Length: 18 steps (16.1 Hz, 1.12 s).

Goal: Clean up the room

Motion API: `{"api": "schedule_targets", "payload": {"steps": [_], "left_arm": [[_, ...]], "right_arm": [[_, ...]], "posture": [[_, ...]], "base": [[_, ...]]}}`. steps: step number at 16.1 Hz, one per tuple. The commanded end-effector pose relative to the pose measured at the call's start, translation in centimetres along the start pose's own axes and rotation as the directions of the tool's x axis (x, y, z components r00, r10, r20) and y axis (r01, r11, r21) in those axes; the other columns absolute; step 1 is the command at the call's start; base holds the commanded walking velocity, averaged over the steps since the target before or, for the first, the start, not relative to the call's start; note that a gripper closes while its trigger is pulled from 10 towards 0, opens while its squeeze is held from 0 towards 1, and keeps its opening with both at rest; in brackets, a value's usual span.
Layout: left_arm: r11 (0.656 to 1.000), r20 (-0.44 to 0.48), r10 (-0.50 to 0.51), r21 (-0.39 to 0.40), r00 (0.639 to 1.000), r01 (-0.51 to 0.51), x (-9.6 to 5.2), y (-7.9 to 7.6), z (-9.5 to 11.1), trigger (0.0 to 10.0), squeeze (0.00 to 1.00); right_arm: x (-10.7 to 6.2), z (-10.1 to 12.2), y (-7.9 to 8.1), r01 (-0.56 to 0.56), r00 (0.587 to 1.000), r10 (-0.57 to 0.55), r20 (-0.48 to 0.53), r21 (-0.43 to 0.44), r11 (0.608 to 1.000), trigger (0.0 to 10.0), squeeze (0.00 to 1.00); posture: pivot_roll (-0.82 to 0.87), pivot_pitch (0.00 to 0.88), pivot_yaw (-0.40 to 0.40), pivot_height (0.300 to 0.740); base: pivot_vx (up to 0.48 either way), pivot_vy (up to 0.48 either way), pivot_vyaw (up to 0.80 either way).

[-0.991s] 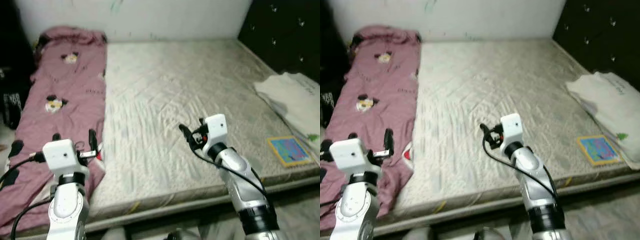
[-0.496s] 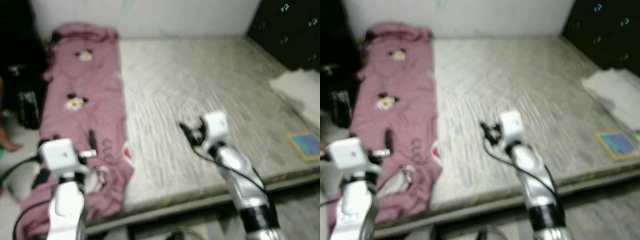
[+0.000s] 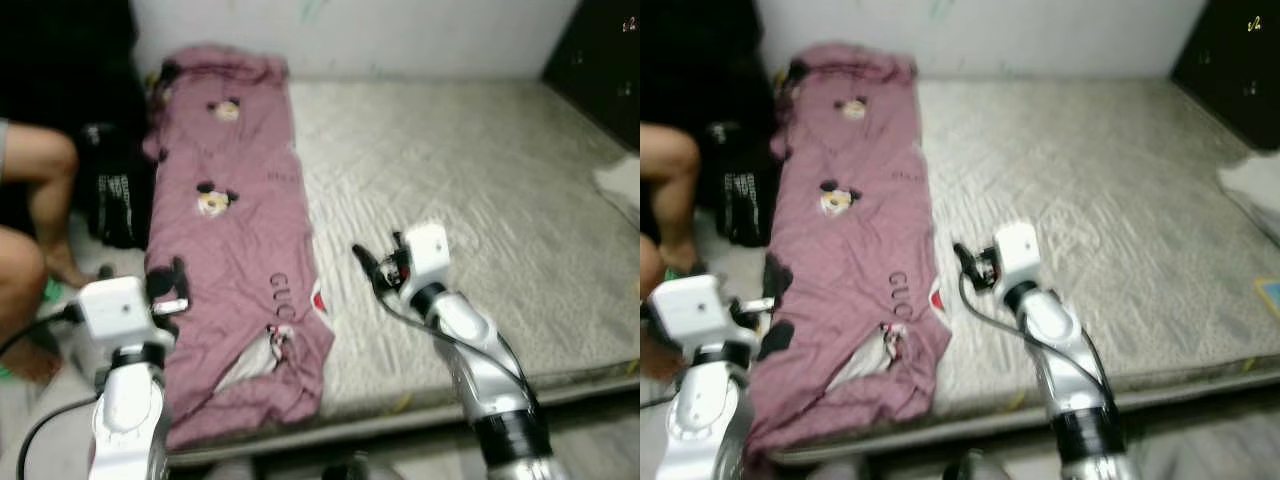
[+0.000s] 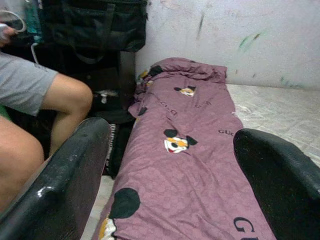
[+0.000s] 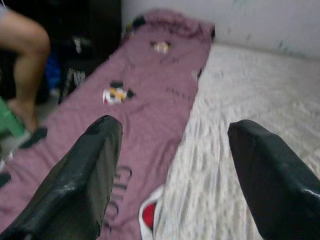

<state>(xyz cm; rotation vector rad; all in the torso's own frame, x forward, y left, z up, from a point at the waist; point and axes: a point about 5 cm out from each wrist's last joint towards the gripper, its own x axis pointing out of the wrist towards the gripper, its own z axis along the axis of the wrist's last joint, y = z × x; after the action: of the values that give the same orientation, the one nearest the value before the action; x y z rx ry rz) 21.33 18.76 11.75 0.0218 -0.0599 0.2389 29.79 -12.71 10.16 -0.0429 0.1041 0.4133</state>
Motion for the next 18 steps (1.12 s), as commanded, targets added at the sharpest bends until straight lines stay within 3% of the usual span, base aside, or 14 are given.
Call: {"api": "schedule_targets", "payload": {"steps": [1, 11, 18], "left_arm": [[1.0, 0.008, 0.005, 0.016, 1.0, -0.005, 0.06, 0.15, 0.15, 10.0, 0.0], [1.0, 0.022, 0.004, 0.019, 1.0, -0.005, 0.14, 0.13, 0.44, 10.0, 0.0], [1.0, 0.022, 0.013, 0.024, 1.0, -0.014, 0.06, 0.29, 0.51, 10.0, 0.0]], "right_arm": [[0.2, 0.53, -0.02, 0.005, 1.0, -0.005, 0.019, -0.002, 1.0, 10.0, 0.0], [0.57, 0.94, 0.01, 0.019, 0.999, -0.02, 0.043, 0.023, 1.0, 10.0, 0.0], [0.66, 1.12, 0.2, 0.005, 0.999, -0.007, 0.051, 0.036, 0.999, 10.0, 0.0]], "posture": [[0.01, 0.014, -0.074, 0.74], [0.02, 0.01, -0.072, 0.74], [0.02, 0.024, -0.075, 0.67]], "base": [[0.0, 0.0, 0.0], [0.0, 0.0, 0.0], [0.0, 0.0, 0.0]]}}
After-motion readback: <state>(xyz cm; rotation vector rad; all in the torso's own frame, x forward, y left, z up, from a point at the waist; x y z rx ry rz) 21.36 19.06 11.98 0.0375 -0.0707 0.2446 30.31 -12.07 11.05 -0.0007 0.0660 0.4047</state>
